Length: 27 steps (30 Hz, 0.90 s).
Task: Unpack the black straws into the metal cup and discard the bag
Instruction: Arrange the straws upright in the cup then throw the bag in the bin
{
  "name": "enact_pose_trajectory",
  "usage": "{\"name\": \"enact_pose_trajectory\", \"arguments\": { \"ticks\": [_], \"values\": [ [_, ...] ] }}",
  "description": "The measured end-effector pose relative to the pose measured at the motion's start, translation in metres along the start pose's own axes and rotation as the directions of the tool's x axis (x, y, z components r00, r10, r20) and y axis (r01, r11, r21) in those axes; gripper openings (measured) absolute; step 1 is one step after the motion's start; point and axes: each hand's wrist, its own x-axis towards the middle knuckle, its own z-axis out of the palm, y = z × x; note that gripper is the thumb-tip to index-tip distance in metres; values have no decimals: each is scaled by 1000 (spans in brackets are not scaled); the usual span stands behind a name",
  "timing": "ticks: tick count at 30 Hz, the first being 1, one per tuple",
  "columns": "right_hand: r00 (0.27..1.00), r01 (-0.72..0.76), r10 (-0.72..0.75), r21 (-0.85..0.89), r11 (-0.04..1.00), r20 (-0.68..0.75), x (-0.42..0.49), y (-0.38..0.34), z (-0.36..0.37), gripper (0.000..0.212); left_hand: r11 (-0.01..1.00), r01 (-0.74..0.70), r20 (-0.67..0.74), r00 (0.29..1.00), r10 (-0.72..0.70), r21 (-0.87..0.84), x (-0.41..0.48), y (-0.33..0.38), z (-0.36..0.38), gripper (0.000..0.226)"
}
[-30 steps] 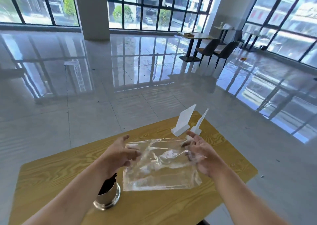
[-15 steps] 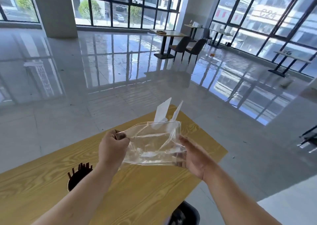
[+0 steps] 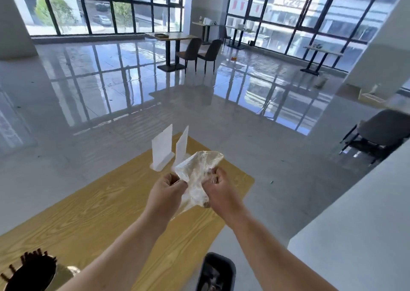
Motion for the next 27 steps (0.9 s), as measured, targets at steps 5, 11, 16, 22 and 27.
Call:
{"name": "enact_pose_trajectory", "arguments": {
  "ticks": [5, 11, 16, 22, 27],
  "values": [
    [989, -99, 88, 88, 991, 118, 8, 10, -36, 32, 995, 71, 195, 979, -57, -67, 2, 8, 44, 25],
    [953, -251, 208, 189, 949, 222, 19, 26, -75, 53, 980, 144, 334, 938, -92, -135, 9, 8, 86, 32],
    [959, -240, 195, 221, 945, 206, 29, 40, -96, 53, 895, 311, 468, 873, -138, -318, 13, 1, 112, 43],
    [991, -110, 115, -77, 991, 65, 38, 76, -98, 30, 955, 296, 338, 896, -289, 30, 13, -19, 135, 35],
    [996, -86, 84, -264, 961, -21, 34, 99, -95, 27, 918, 150, 221, 945, -243, 366, 19, -51, 137, 31]
  ]
}}
